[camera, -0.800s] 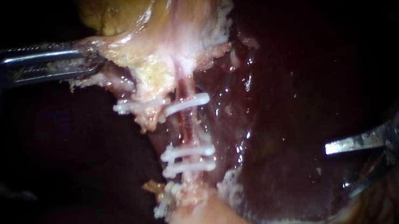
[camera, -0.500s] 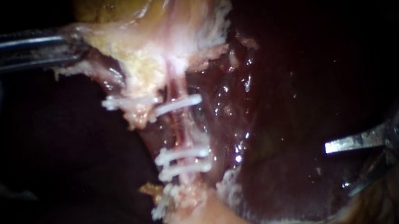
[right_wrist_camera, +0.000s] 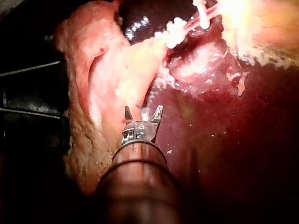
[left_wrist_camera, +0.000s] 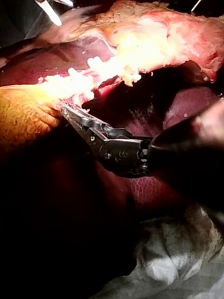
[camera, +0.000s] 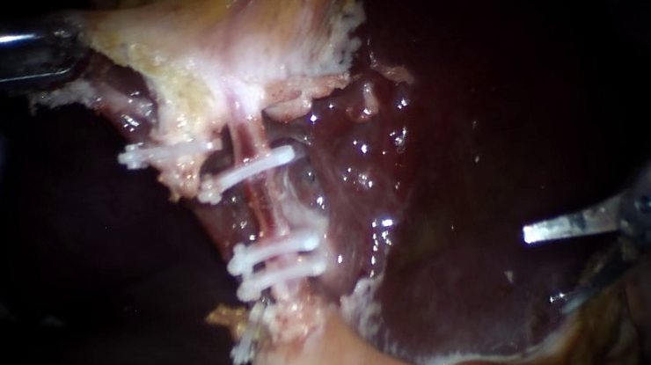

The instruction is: Go to the cutting position right tube

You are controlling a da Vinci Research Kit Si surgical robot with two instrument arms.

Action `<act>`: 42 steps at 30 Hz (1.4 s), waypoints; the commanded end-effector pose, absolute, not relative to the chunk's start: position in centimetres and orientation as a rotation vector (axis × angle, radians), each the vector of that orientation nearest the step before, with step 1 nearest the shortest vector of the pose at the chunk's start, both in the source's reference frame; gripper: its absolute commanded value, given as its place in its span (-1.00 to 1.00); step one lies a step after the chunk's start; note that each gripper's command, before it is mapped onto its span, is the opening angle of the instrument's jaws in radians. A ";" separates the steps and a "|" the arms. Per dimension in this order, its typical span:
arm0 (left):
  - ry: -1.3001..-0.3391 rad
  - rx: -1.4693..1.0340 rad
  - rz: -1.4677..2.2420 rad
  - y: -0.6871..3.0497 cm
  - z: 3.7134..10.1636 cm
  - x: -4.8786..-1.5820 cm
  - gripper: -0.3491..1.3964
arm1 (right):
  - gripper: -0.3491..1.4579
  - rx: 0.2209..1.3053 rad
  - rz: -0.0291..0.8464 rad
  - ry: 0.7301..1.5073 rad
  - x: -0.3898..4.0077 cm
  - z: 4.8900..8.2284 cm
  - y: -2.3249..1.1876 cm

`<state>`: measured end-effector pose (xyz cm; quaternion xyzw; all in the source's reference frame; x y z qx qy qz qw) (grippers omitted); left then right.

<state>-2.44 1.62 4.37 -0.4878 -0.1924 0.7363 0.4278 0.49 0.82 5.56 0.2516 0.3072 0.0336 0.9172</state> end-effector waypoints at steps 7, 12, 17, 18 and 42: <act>-0.481 -1.220 1.841 1.60 4.40 -2.46 -1.00 | 0.97 0.608 0.254 0.738 0.88 5.65 1.19; -0.482 -1.221 1.842 1.58 4.41 -2.49 -1.00 | 0.97 0.646 0.299 0.774 1.11 5.76 1.25; -0.483 -1.223 1.843 1.56 4.43 -2.51 -1.00 | 0.97 0.693 0.333 0.831 1.39 5.83 1.28; -0.482 -1.223 1.843 1.56 4.43 -2.51 -1.00 | 0.97 0.697 0.335 0.836 1.44 5.85 1.28; -0.481 -1.223 1.843 1.55 4.44 -2.51 -1.00 | 0.97 0.792 0.313 0.945 2.32 6.34 1.09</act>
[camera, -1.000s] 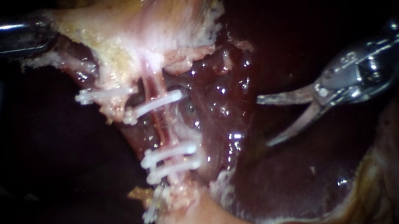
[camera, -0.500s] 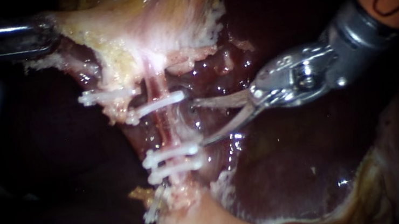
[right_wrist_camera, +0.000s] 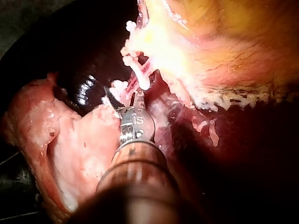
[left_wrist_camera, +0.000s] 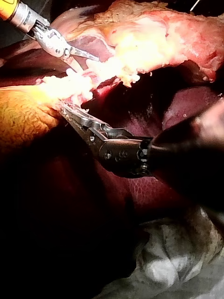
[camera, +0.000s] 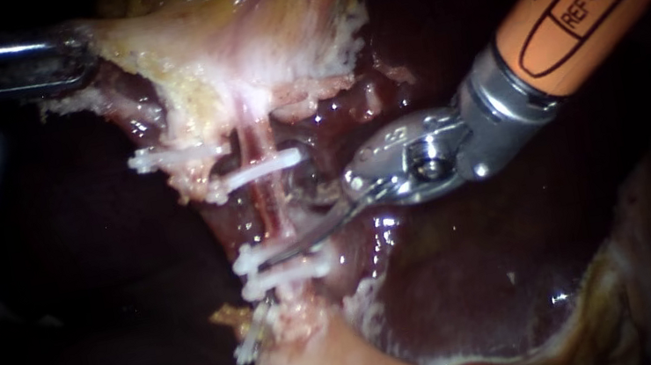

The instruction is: Go to the cutting position right tube

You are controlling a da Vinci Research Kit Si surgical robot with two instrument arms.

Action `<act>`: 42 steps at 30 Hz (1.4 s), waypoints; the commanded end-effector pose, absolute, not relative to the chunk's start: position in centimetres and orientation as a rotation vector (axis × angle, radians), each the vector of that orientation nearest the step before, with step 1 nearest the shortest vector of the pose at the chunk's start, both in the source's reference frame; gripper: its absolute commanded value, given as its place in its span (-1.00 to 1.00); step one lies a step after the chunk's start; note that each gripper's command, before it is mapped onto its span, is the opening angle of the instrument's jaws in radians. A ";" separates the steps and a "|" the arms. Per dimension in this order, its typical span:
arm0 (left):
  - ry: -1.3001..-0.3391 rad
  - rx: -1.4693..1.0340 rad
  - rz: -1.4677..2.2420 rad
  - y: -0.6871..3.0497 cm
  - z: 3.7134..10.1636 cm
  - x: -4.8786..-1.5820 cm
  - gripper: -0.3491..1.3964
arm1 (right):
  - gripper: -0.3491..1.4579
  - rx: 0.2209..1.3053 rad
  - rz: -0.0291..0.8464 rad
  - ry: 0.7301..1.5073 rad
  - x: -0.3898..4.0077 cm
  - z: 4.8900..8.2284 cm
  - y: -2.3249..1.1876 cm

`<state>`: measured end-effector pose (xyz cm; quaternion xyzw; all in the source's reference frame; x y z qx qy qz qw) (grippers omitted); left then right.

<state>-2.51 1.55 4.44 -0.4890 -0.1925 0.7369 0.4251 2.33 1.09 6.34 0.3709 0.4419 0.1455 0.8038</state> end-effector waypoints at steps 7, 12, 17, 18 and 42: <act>-0.481 -1.223 1.843 1.55 4.43 -2.51 -1.00 | 0.95 0.851 0.305 1.041 2.44 6.33 1.09; -0.481 -1.223 1.843 1.55 4.43 -2.51 -1.00 | 0.91 0.881 0.278 1.070 2.53 6.31 1.07; -0.481 -1.223 1.842 1.56 4.44 -2.52 -1.00 | 0.84 0.897 0.264 1.098 2.68 6.31 1.08; -0.481 -1.222 1.842 1.56 4.44 -2.52 -1.00 | 0.84 0.896 0.266 1.101 2.72 6.32 1.08; -0.481 -1.223 1.843 1.56 4.45 -2.52 -1.00 | 0.84 0.981 0.274 1.166 3.08 6.03 0.88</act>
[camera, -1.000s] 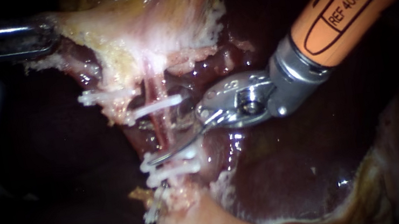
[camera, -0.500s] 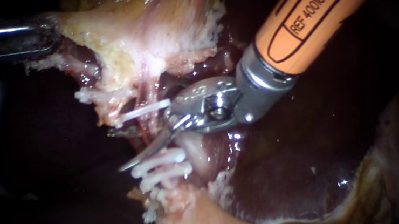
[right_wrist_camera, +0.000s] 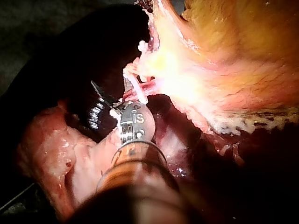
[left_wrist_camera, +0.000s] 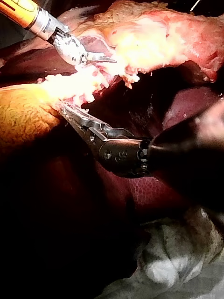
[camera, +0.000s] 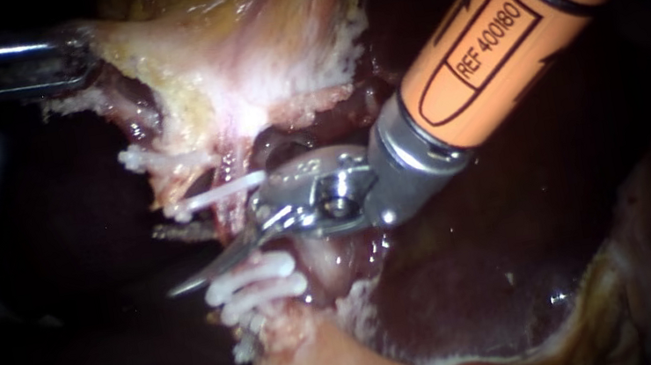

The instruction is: Go to the cutting position right tube

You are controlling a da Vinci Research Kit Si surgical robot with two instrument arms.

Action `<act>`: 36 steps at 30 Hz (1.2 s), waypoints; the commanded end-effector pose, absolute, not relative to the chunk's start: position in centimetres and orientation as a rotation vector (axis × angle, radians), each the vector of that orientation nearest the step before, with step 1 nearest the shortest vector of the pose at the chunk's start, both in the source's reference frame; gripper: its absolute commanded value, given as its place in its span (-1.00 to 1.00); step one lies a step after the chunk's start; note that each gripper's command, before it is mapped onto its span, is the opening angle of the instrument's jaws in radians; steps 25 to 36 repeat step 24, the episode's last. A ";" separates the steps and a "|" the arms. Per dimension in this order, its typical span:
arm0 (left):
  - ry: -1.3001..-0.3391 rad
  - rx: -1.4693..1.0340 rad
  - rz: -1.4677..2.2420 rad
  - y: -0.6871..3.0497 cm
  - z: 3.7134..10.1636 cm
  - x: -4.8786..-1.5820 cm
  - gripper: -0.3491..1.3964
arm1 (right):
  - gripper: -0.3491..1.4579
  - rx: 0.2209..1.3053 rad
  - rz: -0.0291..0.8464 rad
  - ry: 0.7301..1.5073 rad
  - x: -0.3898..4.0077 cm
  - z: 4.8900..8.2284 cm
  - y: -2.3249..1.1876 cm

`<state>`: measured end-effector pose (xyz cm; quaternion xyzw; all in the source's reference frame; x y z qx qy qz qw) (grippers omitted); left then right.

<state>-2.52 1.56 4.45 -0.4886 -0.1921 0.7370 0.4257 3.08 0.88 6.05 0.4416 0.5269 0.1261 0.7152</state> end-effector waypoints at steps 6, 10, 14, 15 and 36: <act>-0.482 -1.223 1.843 1.56 4.45 -2.51 -1.00 | 0.82 1.016 0.251 1.179 3.10 5.78 0.81; -0.482 -1.223 1.843 1.56 4.45 -2.51 -1.00 | 0.82 1.024 0.253 1.189 3.10 5.68 0.82; -0.482 -1.223 1.843 1.56 4.45 -2.51 -1.00 | 0.80 1.025 0.254 1.189 3.07 5.67 0.84; -0.482 -1.223 1.843 1.56 4.45 -2.51 -1.00 | 0.80 1.025 0.254 1.189 3.07 5.68 0.84; -0.482 -1.223 1.843 1.56 4.45 -2.51 -1.00 | 0.80 1.025 0.254 1.189 3.07 5.67 0.84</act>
